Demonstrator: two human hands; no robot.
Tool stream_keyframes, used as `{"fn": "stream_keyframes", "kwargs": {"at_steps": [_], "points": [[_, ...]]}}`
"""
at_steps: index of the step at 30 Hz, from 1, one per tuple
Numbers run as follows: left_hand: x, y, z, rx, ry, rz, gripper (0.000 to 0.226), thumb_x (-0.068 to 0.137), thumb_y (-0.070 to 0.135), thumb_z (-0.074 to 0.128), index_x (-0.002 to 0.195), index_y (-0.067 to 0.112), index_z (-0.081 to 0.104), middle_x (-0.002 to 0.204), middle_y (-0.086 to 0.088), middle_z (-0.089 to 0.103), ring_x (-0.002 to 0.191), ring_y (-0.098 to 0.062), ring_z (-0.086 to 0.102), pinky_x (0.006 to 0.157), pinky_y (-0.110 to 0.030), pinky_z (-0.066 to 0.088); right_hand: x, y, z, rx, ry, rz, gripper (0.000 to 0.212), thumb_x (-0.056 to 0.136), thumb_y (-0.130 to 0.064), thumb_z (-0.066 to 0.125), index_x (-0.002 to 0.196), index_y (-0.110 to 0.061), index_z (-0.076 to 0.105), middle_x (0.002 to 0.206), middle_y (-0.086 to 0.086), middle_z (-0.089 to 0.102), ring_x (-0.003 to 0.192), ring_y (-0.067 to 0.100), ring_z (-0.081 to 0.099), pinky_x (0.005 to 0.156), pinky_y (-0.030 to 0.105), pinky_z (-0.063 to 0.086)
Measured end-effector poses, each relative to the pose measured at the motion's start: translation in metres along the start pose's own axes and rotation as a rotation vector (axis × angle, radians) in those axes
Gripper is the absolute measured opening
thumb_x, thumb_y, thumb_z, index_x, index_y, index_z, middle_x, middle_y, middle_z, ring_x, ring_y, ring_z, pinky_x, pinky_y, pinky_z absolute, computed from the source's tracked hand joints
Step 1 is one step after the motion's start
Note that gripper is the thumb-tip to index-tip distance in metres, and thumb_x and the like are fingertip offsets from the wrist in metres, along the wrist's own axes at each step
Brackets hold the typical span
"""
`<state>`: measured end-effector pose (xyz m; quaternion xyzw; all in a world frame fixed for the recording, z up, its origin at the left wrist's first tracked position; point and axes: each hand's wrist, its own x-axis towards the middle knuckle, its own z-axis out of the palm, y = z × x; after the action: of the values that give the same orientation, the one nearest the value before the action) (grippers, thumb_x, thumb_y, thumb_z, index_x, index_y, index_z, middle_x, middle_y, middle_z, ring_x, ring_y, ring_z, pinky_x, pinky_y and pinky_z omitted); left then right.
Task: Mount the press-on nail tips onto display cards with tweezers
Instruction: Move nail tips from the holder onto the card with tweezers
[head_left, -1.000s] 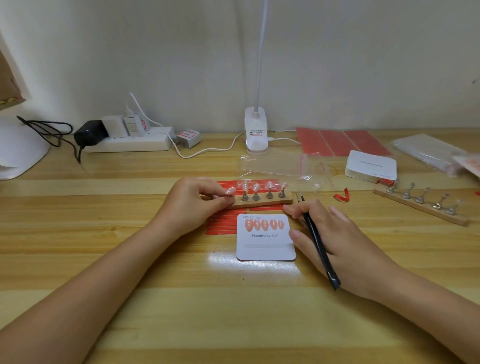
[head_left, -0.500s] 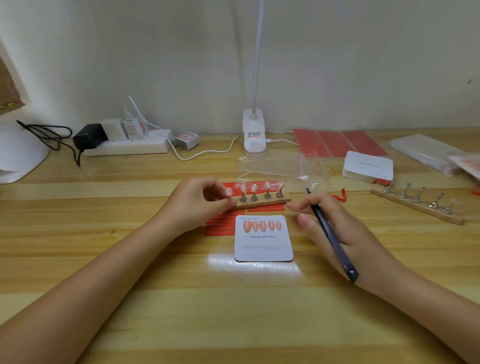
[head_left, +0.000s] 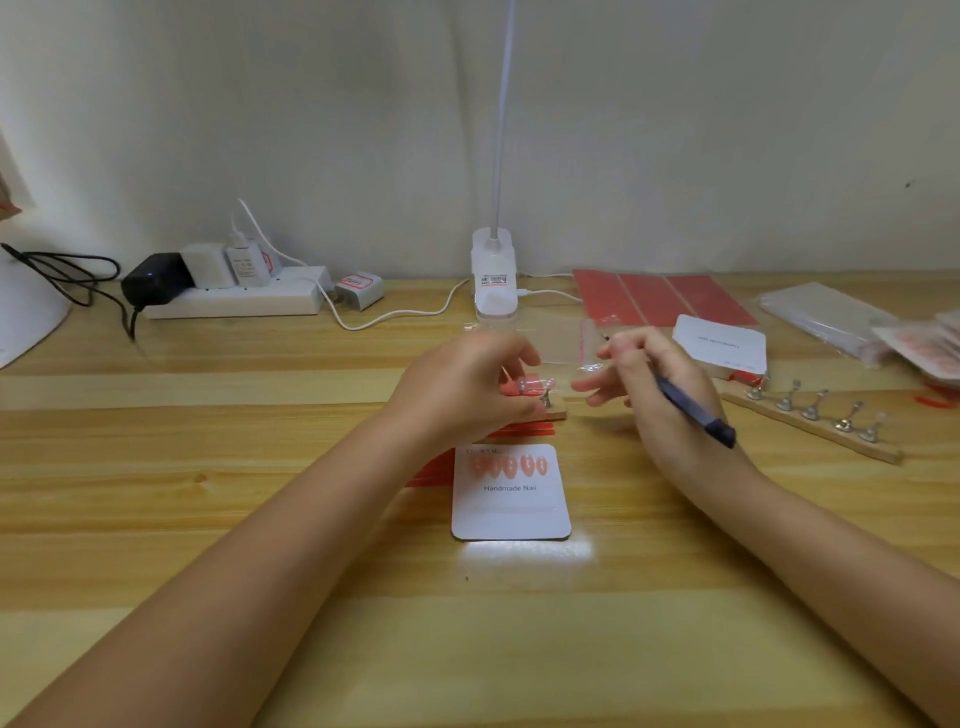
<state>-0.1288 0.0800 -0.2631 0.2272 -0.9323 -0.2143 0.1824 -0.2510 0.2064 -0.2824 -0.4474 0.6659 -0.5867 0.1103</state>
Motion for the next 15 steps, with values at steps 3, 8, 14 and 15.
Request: {"fn": "stream_keyframes", "kwargs": {"at_steps": [3,8,14,15], "points": [[0.006,0.005,0.006,-0.020,-0.011,0.011,0.035,0.077,0.033,0.072,0.108,0.026,0.059,0.086,0.017,0.057,0.082,-0.005,0.055,0.078,-0.032,0.049,0.001,0.013,0.005,-0.070,-0.059,-0.030,0.010,0.094,-0.024,0.051,0.085,-0.029,0.048,0.082,-0.004,0.070,0.075,-0.007,0.064,0.060,0.004,0.042],[0.011,0.005,0.011,-0.089,-0.025,0.010,0.033,0.077,0.023,0.073,0.106,0.026,0.060,0.077,0.020,0.059,0.074,-0.002,0.056,0.076,-0.031,0.050,-0.001,0.020,0.003,-0.163,-0.110,-0.035,0.017,0.093,-0.019,0.045,0.082,-0.033,0.045,0.080,0.000,0.072,0.080,0.005,0.065,0.066,0.015,0.044],[0.010,0.001,0.016,-0.080,0.019,0.002,0.029,0.077,0.021,0.071,0.103,0.029,0.061,0.071,0.021,0.058,0.072,0.001,0.053,0.069,-0.025,0.045,-0.003,0.019,0.004,-0.237,-0.097,-0.080,0.017,0.094,-0.020,0.046,0.082,-0.032,0.047,0.079,0.000,0.071,0.077,0.001,0.064,0.064,0.018,0.045],[0.010,0.001,0.017,-0.076,0.028,-0.003,0.029,0.077,0.023,0.072,0.102,0.029,0.061,0.070,0.022,0.057,0.071,0.004,0.052,0.067,-0.022,0.043,-0.003,0.019,0.004,-0.230,-0.099,-0.088,0.017,0.094,-0.019,0.046,0.082,-0.031,0.047,0.079,-0.001,0.072,0.077,-0.003,0.063,0.062,0.014,0.043]]}}
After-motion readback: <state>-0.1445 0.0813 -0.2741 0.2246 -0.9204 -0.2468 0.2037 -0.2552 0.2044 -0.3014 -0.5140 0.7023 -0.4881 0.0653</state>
